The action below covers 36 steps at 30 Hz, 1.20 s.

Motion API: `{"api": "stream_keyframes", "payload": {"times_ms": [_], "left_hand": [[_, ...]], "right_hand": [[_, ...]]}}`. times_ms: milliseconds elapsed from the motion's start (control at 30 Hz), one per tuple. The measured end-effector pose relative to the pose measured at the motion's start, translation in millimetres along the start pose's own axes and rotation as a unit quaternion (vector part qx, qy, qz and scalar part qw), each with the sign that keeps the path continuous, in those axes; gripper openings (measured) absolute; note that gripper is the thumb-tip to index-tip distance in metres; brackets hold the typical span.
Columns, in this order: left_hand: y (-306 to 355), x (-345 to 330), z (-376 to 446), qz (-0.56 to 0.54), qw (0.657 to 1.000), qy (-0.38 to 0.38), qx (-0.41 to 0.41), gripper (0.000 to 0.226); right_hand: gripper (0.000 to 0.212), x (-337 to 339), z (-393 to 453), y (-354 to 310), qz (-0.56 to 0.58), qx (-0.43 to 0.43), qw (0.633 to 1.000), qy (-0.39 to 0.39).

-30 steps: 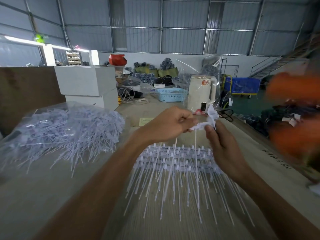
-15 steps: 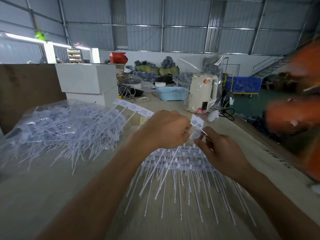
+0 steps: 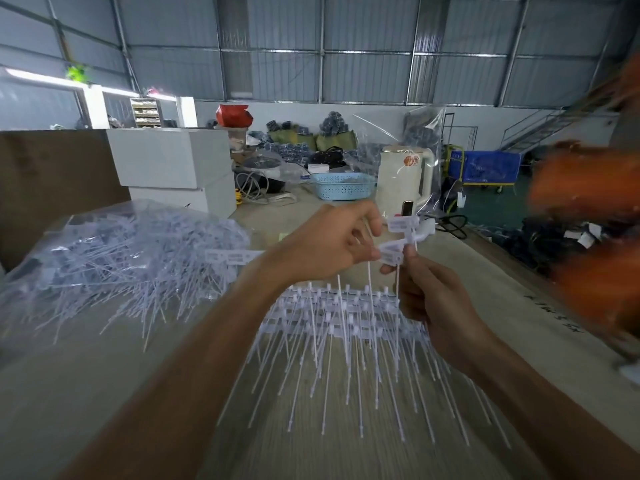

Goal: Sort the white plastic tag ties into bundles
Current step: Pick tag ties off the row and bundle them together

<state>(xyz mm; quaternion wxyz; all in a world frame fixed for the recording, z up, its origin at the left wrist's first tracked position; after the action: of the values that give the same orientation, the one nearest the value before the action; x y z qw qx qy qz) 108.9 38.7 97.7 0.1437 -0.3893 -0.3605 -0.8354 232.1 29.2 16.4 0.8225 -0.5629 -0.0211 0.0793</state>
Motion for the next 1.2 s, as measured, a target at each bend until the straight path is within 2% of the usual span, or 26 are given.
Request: {"api": "stream_keyframes", "payload": {"times_ms": [100, 233, 300, 500, 667, 867, 1000, 1033, 1067, 1100, 1200], "left_hand": [[-5, 2, 1, 0.040, 0.999, 0.015, 0.010, 0.019], [-24, -7, 1, 0.151, 0.986, -0.034, 0.055, 0.022], [-28, -11, -1, 0.124, 0.990, -0.040, 0.058, 0.025], [-19, -10, 4, 0.048, 0.998, 0.012, 0.045, 0.037], [-20, -10, 8, -0.006, 0.998, 0.031, 0.060, 0.044], [-27, -12, 4, -0.066, 0.993, -0.008, 0.099, 0.040], [-28, -21, 2, -0.089, 0.989, -0.030, 0.119, 0.045], [-27, -22, 3, -0.097, 0.988, -0.028, 0.115, 0.041], [-26, -22, 4, -0.101, 0.989, -0.022, 0.106, 0.032], [-23, -20, 5, -0.104, 0.990, -0.014, 0.092, 0.028], [-10, -17, 6, -0.067, 0.997, -0.007, 0.041, 0.032]], "right_hand": [[0.048, 0, -2, -5, -0.026, 0.019, 0.999, 0.008], [0.033, 5, -4, -7, -0.067, 0.030, 0.996, 0.054], [0.033, 10, -4, -4, -0.071, 0.025, 0.995, 0.069], [0.030, 14, -3, -8, -0.063, 0.044, 0.995, 0.071], [0.028, 11, -7, -32, -0.142, 0.133, 0.979, 0.058], [0.025, 0, -17, -53, -0.331, 0.262, 0.905, 0.046], [0.021, -2, -22, -65, -0.471, 0.340, 0.812, 0.052], [0.022, 3, -21, -65, -0.474, 0.335, 0.812, 0.060], [0.023, 8, -18, -64, -0.455, 0.317, 0.830, 0.065], [0.024, 13, -15, -60, -0.419, 0.290, 0.858, 0.066], [0.027, 17, -5, -40, -0.334, 0.190, 0.922, 0.052]]}}
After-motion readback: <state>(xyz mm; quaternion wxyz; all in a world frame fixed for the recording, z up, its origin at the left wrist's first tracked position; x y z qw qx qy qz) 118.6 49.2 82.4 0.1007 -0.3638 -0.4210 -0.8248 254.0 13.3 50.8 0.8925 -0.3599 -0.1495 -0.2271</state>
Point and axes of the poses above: each hand's wrist, its own z-axis towards the middle knuckle, its own x-axis out of the back of the hand, y = z × x, the point moved 10 cm from there along z, towards the middle knuckle, and after that the axes turned 1 degree about -y, right-handed, at the moved point
